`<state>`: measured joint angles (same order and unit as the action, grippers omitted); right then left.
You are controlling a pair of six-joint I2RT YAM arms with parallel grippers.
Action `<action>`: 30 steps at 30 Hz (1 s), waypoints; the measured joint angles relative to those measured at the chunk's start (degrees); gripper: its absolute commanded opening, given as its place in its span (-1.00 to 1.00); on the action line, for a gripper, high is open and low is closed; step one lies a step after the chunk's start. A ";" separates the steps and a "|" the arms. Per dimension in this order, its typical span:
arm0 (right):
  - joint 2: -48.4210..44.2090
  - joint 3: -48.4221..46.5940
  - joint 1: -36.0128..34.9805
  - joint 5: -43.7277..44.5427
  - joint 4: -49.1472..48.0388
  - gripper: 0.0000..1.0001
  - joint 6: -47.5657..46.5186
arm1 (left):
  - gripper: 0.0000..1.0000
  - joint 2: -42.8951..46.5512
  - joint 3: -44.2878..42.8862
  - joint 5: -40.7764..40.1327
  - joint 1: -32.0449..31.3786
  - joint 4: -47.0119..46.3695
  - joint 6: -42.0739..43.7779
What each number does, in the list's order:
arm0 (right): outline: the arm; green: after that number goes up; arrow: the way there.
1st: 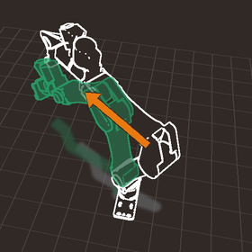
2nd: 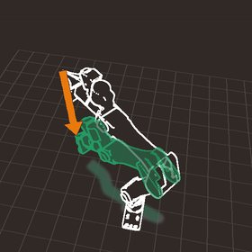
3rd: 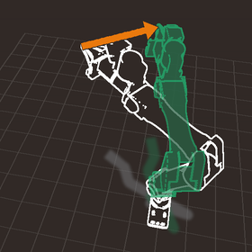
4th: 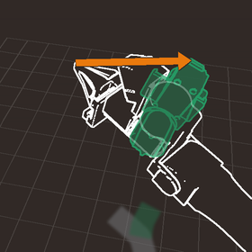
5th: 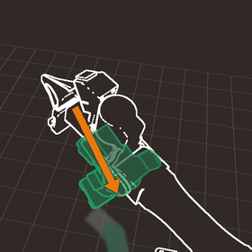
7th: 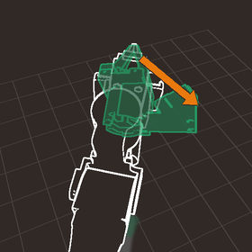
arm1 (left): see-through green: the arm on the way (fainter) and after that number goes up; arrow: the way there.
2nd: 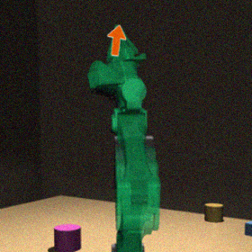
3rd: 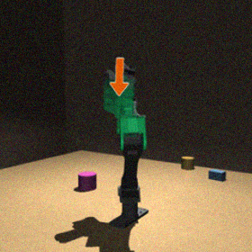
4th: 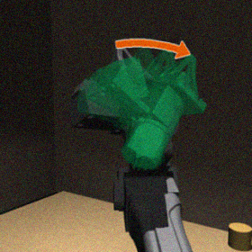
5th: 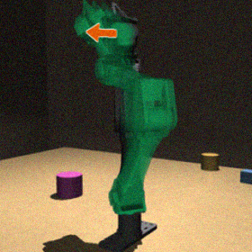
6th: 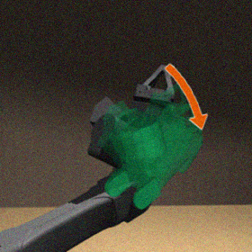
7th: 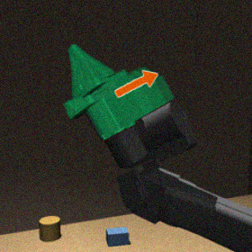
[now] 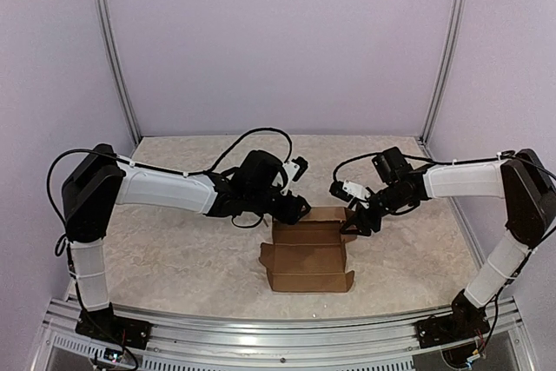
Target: Fold the paper box
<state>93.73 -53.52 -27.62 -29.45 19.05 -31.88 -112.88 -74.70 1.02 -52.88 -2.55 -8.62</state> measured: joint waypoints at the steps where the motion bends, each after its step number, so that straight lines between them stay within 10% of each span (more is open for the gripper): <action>1: -0.42 0.61 -0.15 0.37 -0.90 0.06 0.81 | 0.25 -0.13 -0.07 -0.02 0.00 0.00 -0.02; 30: 0.79 -10.08 4.22 -6.56 21.09 0.61 -15.82 | 0.26 -0.24 -0.57 -0.33 -0.02 0.66 -0.11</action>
<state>94.52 -63.59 -23.40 -36.01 40.14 -47.70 -113.12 -75.26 0.69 -52.90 -1.89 -8.73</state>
